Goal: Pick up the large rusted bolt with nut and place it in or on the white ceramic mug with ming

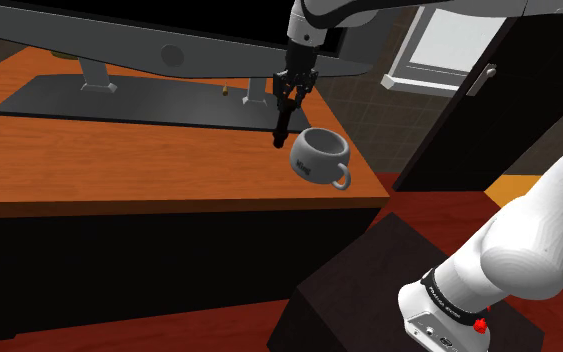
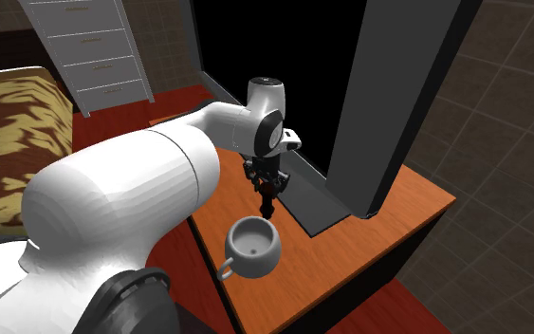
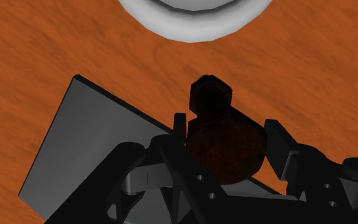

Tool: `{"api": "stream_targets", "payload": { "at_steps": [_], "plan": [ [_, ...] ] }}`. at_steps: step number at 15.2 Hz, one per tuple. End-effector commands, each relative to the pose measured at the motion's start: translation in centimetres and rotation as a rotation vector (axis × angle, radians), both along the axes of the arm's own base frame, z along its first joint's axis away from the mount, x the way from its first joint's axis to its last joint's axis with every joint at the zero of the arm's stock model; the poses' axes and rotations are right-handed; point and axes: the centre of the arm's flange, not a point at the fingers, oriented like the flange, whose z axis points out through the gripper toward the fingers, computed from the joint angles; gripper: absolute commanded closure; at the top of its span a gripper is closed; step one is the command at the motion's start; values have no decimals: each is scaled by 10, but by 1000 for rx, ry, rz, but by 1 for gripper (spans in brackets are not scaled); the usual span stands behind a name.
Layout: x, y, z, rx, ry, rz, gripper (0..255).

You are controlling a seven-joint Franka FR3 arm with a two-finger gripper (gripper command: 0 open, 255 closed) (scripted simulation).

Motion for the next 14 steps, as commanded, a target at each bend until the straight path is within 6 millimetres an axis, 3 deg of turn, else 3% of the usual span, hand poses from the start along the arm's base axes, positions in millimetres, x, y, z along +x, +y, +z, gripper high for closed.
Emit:
{"api": "stream_targets", "payload": {
  "at_steps": [1,14],
  "plan": [
    [0,0,0,0,0,0,255],
    [0,0,69,0,0,0,255]
  ]
}}
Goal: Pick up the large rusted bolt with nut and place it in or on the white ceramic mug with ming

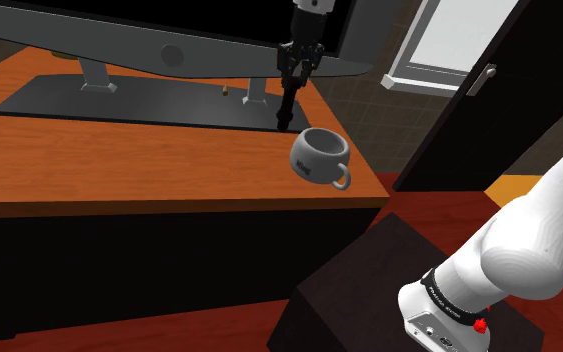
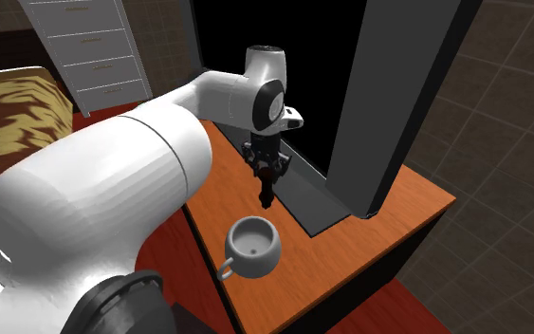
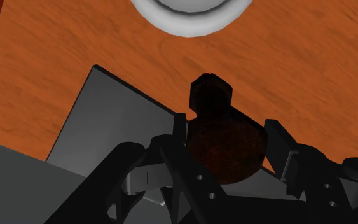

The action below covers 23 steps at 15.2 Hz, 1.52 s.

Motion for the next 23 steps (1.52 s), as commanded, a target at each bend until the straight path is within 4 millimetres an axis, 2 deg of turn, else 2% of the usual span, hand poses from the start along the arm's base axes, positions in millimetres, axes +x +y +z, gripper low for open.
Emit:
{"api": "stream_targets", "payload": {
  "at_steps": [1,20,23],
  "plan": [
    [0,-1,10,0,0,0,255],
    [0,-1,108,0,0,0,255],
    [-36,-7,124,0,0,0,255]
  ]
}}
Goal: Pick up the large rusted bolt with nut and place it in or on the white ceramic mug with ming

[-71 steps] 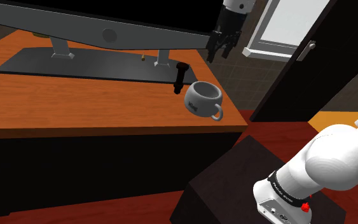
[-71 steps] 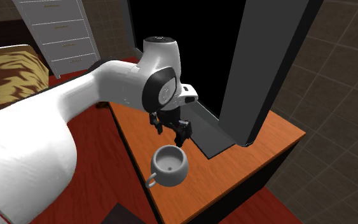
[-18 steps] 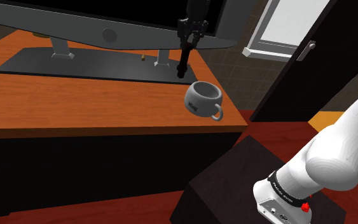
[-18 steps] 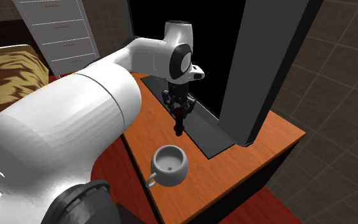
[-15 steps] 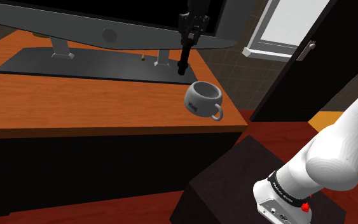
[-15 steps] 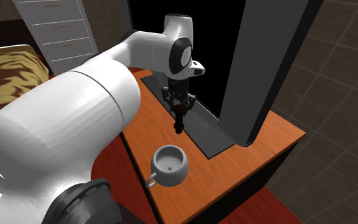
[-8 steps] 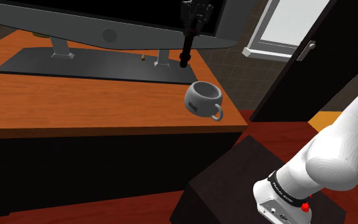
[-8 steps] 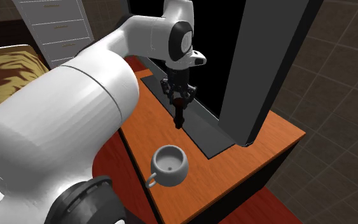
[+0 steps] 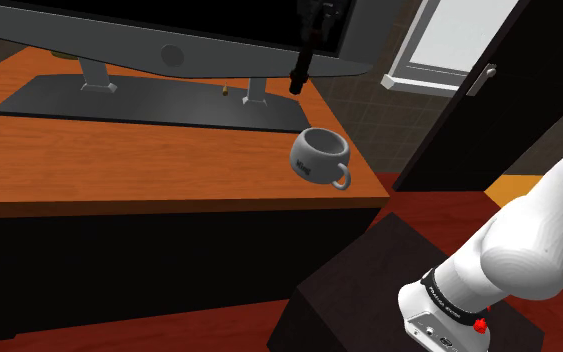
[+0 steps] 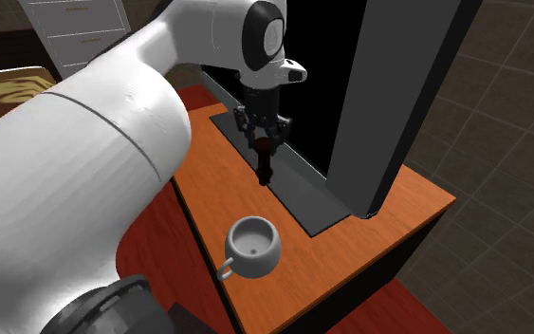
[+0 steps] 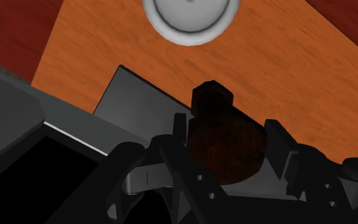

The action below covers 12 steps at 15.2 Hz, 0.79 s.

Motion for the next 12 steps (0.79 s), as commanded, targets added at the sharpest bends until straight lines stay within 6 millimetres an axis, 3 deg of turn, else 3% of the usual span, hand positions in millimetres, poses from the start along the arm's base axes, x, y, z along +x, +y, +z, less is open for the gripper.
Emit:
{"api": "stream_targets", "payload": {
  "at_steps": [1,10,12],
  "plan": [
    [-24,-4,9,0,0,0,255],
    [-137,-23,60,0,0,0,255],
    [-137,-23,49,0,0,0,255]
  ]
}}
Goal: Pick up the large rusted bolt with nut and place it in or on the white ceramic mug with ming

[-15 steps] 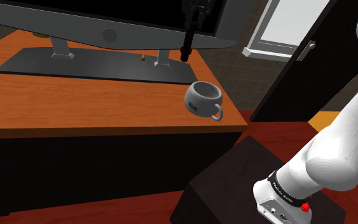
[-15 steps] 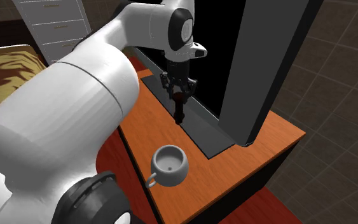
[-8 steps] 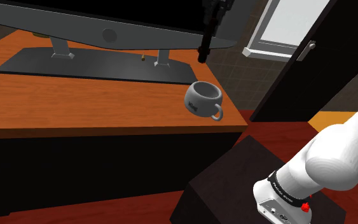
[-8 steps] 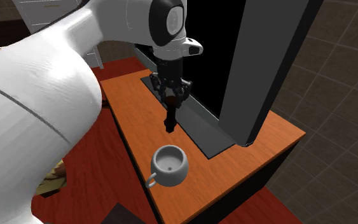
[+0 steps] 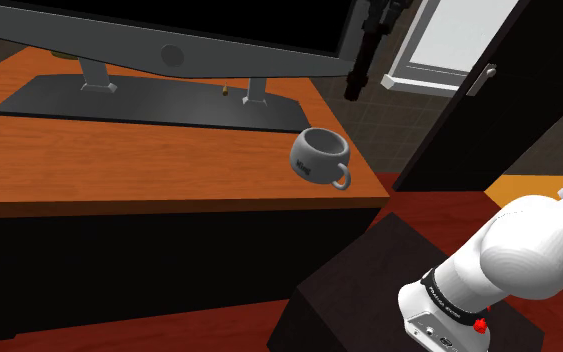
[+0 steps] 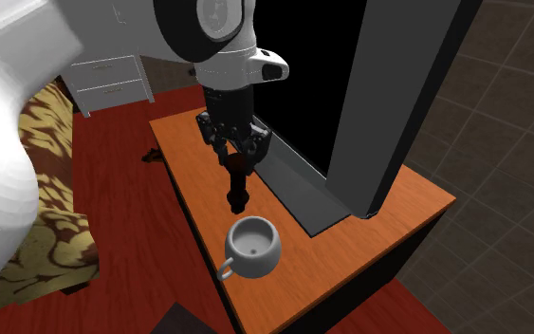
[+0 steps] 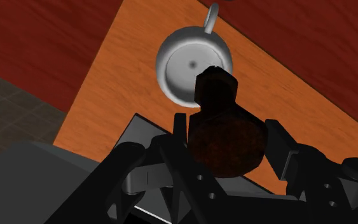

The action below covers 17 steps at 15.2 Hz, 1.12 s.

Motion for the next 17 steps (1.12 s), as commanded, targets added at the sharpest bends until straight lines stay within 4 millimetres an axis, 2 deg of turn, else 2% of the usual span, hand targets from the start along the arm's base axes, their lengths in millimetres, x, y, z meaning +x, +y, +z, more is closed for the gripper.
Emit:
{"api": "stream_targets", "payload": {
  "at_steps": [1,17],
  "plan": [
    [-4,0,-9,0,1,0,255],
    [-4,0,-93,0,1,0,255]
  ]
}}
